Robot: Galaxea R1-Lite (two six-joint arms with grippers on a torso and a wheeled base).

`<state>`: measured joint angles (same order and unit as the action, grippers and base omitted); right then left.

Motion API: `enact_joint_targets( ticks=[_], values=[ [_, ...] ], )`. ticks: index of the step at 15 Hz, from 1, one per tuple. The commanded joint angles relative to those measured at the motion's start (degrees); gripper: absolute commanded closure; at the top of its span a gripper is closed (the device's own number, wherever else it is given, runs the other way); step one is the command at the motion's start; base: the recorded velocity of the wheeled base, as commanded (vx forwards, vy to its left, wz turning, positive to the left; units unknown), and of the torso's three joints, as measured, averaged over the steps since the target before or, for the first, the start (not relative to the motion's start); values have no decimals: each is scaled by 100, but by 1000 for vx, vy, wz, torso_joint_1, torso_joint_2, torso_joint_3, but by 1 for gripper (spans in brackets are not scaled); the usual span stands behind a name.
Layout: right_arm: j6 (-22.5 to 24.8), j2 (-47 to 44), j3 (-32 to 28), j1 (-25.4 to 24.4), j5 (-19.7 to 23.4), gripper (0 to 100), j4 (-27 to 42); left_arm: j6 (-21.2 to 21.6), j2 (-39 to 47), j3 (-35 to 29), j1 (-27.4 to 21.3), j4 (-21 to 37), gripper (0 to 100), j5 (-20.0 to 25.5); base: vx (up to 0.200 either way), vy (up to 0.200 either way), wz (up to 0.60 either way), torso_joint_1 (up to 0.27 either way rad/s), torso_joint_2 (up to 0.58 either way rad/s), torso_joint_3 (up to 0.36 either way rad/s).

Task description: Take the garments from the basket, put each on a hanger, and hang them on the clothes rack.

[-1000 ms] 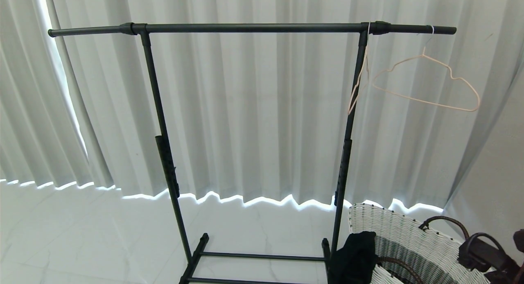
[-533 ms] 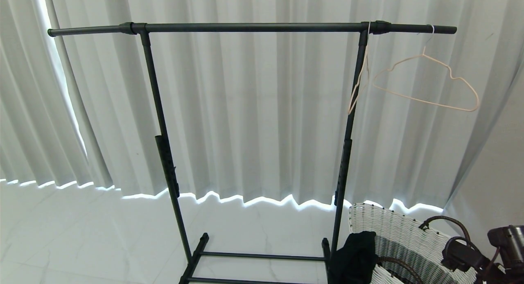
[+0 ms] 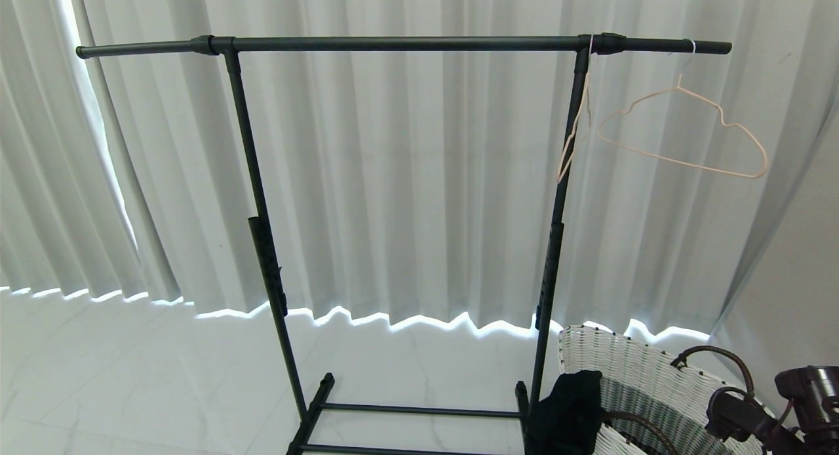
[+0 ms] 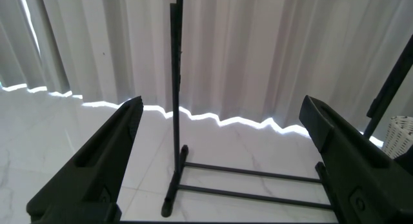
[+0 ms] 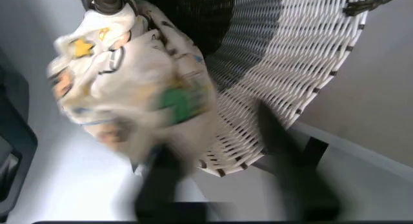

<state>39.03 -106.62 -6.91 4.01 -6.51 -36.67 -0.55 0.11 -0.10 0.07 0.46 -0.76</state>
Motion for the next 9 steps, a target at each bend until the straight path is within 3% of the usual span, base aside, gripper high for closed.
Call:
enact_joint_targets(
  ticks=[1,4,6,7,9],
  values=[
    [-19,379,199,3,18,100,-77,-7,7,1,1,-2,0,-4,0,0,0,0,0,0],
    [-27,1653,533,3,36,100,-33,-7,7,1,1,-2,0,-4,0,0,0,0,0,0],
    [-27,2400,129,38,27,100,301,2,7,1,1,-2,0,-4,0,0,0,0,0,0],
    [-27,2752,-214,109,27,100,687,72,7,1,1,6,0,5,0,0,0,0,0,0],
    [-36,3754,-1445,135,36,100,2586,-15,7,1,1,6,0,-4,0,0,0,0,0,0]
  ],
)
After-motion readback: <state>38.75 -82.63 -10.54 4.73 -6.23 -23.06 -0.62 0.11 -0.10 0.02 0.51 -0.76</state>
